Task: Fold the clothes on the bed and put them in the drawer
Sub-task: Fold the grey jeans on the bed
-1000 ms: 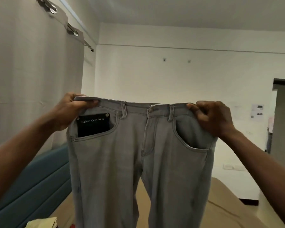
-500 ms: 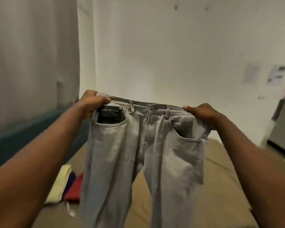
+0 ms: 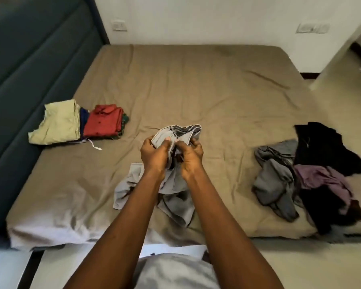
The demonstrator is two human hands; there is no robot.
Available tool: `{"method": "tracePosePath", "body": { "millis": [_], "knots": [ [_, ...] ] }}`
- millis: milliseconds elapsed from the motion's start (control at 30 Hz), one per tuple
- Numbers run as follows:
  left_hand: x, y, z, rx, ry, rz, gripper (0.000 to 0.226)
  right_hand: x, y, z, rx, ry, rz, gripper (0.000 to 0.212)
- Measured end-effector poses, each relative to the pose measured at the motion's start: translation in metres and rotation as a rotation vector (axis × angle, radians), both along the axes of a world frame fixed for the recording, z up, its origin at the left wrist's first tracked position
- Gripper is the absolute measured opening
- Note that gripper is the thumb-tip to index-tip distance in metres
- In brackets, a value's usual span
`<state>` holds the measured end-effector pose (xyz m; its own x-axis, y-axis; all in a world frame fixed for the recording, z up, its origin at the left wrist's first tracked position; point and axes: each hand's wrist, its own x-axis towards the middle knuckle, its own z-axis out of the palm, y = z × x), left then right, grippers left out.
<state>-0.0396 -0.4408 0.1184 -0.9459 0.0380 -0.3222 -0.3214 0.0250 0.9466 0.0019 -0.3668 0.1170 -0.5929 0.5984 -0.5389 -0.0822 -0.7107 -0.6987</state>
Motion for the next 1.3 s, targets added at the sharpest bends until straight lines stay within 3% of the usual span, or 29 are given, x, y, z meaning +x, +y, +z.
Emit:
{"method": "tracePosePath", "body": {
  "millis": [67, 200, 467, 600, 733, 900, 1033, 1100, 1200, 1233, 1300],
  "knots": [
    [0.011, 0.005, 0.003, -0.019, 0.003, -0.026, 0.034, 0.012, 0.007, 0.001, -0.001, 0.035, 0.007, 0.036],
    [0.030, 0.016, 0.004, -0.031, 0.066, -0.022, 0.019, 0.032, 0.016, -0.003, 0.006, 0.114, 0.005, 0.017],
    [0.055, 0.032, 0.022, -0.445, 0.516, -0.244, 0.015, 0.055, 0.034, 0.002, 0.660, -0.128, -0.017, 0.024],
    [0.057, 0.036, 0.024, -0.570, 0.667, -0.378, 0.019, 0.057, 0.031, 0.013, 0.790, -0.162, -0.001, 0.029],
    [0.051, 0.031, 0.034, -0.636, 0.646, -0.441, 0.031, 0.057, 0.036, 0.014, 0.750, -0.093, 0.052, 0.028],
    [0.058, 0.023, 0.043, -0.436, 0.648, -0.493, 0.026, 0.061, 0.036, 0.022, 0.561, 0.101, 0.146, 0.035],
    [0.054, 0.016, 0.057, 0.048, 0.226, -0.608, 0.054, 0.060, 0.046, 0.024, 0.596, 0.109, 0.099, 0.031],
    [0.042, 0.013, 0.067, 0.144, 0.107, -0.580, 0.044, 0.058, 0.048, 0.026, 0.641, 0.098, 0.089, 0.025],
    [0.002, 0.003, 0.087, -0.107, 0.390, -0.253, 0.018, 0.055, 0.049, 0.040, 0.746, 0.128, 0.082, 0.024],
    [-0.015, -0.002, 0.098, -0.239, 0.475, -0.206, 0.028, 0.055, 0.049, 0.045, 0.778, 0.152, 0.088, 0.023],
    [-0.047, -0.004, 0.123, -0.529, 0.513, -0.378, 0.056, 0.052, 0.048, 0.060, 0.837, 0.205, 0.125, 0.021]
  ]
}}
